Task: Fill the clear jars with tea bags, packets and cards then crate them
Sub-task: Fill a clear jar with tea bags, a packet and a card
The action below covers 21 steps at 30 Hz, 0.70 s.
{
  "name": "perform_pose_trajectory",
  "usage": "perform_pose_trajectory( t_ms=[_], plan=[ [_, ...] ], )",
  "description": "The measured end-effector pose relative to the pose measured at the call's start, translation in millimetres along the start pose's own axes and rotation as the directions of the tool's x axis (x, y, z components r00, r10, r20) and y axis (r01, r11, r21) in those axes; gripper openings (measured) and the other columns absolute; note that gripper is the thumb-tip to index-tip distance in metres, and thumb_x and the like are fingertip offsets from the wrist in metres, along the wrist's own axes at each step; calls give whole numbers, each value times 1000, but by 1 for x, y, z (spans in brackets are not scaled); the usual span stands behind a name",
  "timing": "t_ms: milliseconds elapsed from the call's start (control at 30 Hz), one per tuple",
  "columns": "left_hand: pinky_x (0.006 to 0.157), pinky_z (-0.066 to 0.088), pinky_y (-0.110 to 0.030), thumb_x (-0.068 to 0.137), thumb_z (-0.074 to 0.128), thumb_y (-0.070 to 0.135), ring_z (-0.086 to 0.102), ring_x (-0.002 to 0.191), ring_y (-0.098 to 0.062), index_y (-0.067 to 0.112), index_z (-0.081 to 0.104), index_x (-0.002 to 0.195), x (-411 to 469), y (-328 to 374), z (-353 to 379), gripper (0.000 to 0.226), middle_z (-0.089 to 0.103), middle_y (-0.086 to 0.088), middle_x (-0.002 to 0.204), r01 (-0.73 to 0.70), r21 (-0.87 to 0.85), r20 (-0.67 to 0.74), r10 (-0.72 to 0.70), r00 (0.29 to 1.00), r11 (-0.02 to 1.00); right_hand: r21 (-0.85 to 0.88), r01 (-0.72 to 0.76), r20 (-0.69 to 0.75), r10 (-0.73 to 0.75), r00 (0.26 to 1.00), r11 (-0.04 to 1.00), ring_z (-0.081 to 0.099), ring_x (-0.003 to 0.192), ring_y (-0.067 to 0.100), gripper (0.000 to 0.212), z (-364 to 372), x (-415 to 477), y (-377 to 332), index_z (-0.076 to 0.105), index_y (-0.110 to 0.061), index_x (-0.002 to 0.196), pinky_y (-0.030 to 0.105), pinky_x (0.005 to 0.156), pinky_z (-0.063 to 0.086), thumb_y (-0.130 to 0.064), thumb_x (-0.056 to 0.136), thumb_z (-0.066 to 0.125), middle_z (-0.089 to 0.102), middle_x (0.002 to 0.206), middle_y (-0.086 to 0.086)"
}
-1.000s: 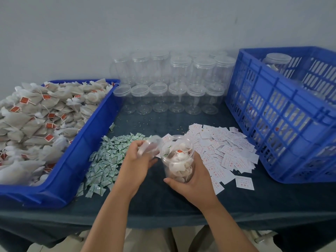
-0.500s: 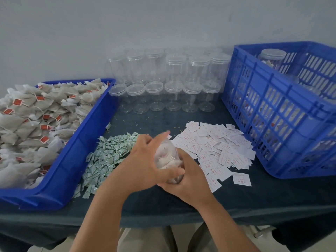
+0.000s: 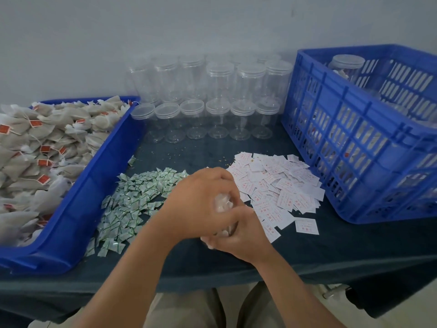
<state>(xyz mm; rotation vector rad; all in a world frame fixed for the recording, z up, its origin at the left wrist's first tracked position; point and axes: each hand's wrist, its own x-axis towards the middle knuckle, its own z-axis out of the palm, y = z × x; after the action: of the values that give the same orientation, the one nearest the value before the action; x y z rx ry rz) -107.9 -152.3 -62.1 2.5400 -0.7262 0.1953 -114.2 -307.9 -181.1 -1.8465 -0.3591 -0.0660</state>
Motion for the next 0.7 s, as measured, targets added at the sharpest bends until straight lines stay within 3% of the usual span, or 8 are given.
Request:
perform_pose_trajectory(
  t_ms=[100,200,267,400,467,533,600,700],
  plan=[
    [99,52,-32,92,66,51,67,117,-10,35,81,97,-2,-14,-6,22,71,18,119,-54,-382,0,58,998,923,36,-21,18,21,1000,999,73,114,15,69,-1,-3,-2,61,-38,132,40,92,62,-38,73,98,75,120,-11],
    [104,42,-13,82,71,60,56,129,2,46,62,134,-5,-30,-11,54,62,29,134,1,-334,-46,-18,999,943,75,-14,-14,16,1000,997,73,115,14,70,0,-3,-4,57,-45,133,37,94,61,-37,75,95,75,123,-12],
    [100,43,-9,75,79,69,57,126,3,47,52,140,-11,-42,-18,74,59,26,134,97,-308,-89,-130,988,947,153,1,-77,11,997,988,71,121,22,72,0,0,-2,57,-35,138,48,99,60,-28,77,94,73,128,-4],
    [104,54,-25,78,74,72,62,124,3,39,41,153,-22,-41,-21,88,64,23,136,258,-587,58,-277,959,768,174,6,-139,19,990,985,72,117,26,77,2,0,0,56,-27,141,56,96,60,-30,76,96,73,127,1],
    [102,49,-24,67,66,92,56,128,6,44,36,155,-21,-20,-9,104,56,29,141,308,-508,64,-322,945,804,74,17,-154,-5,988,997,72,115,16,79,3,1,-3,55,-39,140,43,90,63,-38,73,97,72,127,-10],
    [97,39,-24,52,55,106,46,124,7,48,36,150,-15,4,8,115,44,32,135,412,-285,-37,-440,897,865,-19,54,-135,-56,989,998,71,114,13,79,4,2,-2,55,-39,140,40,85,63,-39,72,95,71,127,-15],
    [91,38,-27,53,58,101,46,114,4,48,42,141,-7,19,20,105,45,30,123,476,-187,-164,-505,847,860,-5,31,-97,-31,995,1000,74,110,15,77,5,0,-2,55,-39,138,42,84,63,-39,71,94,74,121,-13],
    [79,39,-21,60,64,77,54,96,7,52,47,126,1,14,24,73,54,29,105,443,-269,-216,-502,837,855,23,8,-79,-6,997,1000,76,104,15,71,0,-4,-2,56,-42,129,35,83,64,-43,70,96,77,113,-13]
  ],
)
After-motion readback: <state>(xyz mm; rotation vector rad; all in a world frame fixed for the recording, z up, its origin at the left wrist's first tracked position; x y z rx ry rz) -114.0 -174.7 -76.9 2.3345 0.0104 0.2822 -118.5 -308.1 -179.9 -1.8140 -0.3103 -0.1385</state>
